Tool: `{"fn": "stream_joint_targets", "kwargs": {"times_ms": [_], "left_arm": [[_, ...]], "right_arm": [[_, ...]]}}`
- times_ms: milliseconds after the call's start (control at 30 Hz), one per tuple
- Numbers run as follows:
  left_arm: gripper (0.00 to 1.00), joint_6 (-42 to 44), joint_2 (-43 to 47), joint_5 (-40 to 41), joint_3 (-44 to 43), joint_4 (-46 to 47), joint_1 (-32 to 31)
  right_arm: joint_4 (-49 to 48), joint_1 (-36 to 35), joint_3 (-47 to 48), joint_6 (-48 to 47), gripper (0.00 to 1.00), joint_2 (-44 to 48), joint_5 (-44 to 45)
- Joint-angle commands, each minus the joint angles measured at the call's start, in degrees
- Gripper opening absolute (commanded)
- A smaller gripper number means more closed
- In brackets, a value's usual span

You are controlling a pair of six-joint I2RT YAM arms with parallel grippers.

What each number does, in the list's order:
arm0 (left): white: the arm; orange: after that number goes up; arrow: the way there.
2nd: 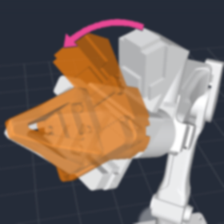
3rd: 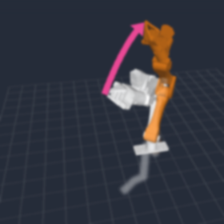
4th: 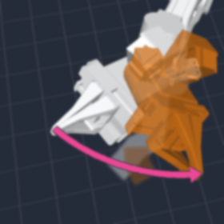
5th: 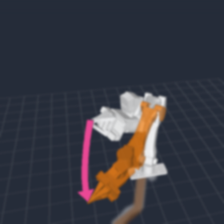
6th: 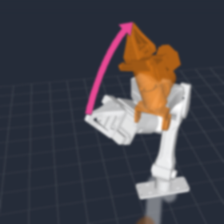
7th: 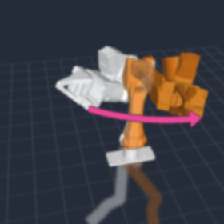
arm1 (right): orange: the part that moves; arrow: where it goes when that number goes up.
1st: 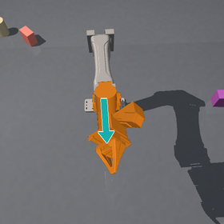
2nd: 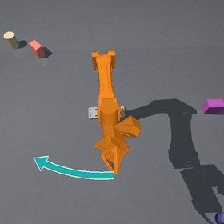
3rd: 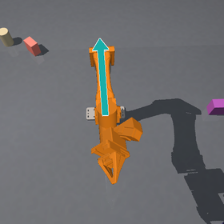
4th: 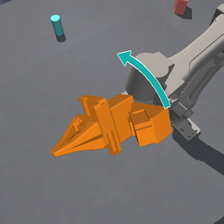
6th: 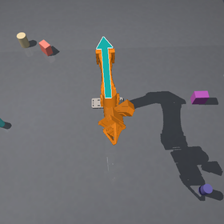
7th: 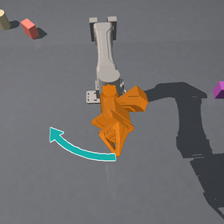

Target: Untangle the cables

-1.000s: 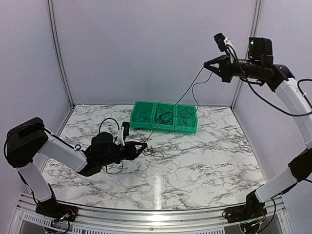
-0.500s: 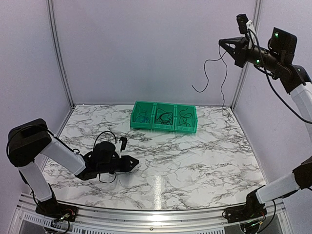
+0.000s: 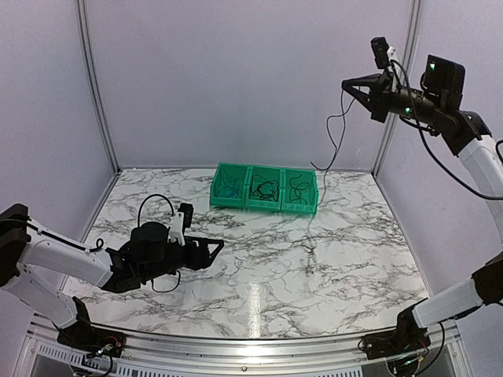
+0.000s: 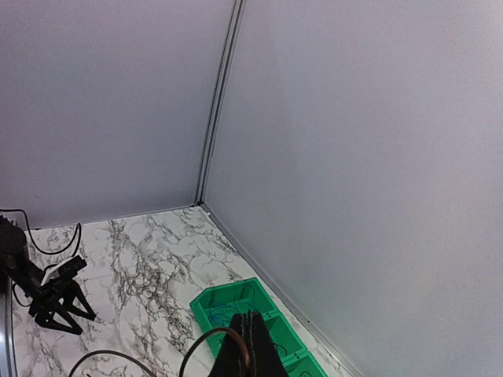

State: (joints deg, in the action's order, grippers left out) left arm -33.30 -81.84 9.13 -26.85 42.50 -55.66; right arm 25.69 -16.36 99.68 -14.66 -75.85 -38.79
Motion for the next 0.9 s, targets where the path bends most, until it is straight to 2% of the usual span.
{"fn": "stream_joint_targets", "kwargs": {"times_ms": [0,67,167,333,500,700,867], "left_arm": [[0.67,5.4,1.5,2.0,-0.4,-4.6,-1.5],[0.67,6.1,0.4,0.3,-1.9,-6.2,-2.5],[0.67,5.0,-2.5,0.3,-4.1,-8.8,-3.1],[0.66,3.9,-7.6,4.4,-9.3,-15.0,-3.1],[0.66,2.9,-13.4,7.0,-15.4,-21.8,-2.2],[0.64,0.3,-19.1,3.7,-20.1,-22.0,0.7],[0.66,0.7,-25.1,1.2,-26.0,-22.9,1.5]], "right_arm": [[-2.9,0.2,-3.4,1.6,0.0,1.0,-3.7],[-4.7,0.3,-8.1,1.8,0.0,1.0,-3.7],[-12.1,0.3,-20.6,3.4,0.0,1.1,-5.4],[-19.7,0.3,-33.3,1.5,0.0,-1.1,-6.3],[-20.0,0.4,-37.4,-1.2,0.0,-4.7,-8.5],[-22.7,0.4,-41.0,-1.6,0.0,-3.1,-8.1],[-22.7,0.4,-42.2,-2.6,0.0,-2.2,-8.0]]}}
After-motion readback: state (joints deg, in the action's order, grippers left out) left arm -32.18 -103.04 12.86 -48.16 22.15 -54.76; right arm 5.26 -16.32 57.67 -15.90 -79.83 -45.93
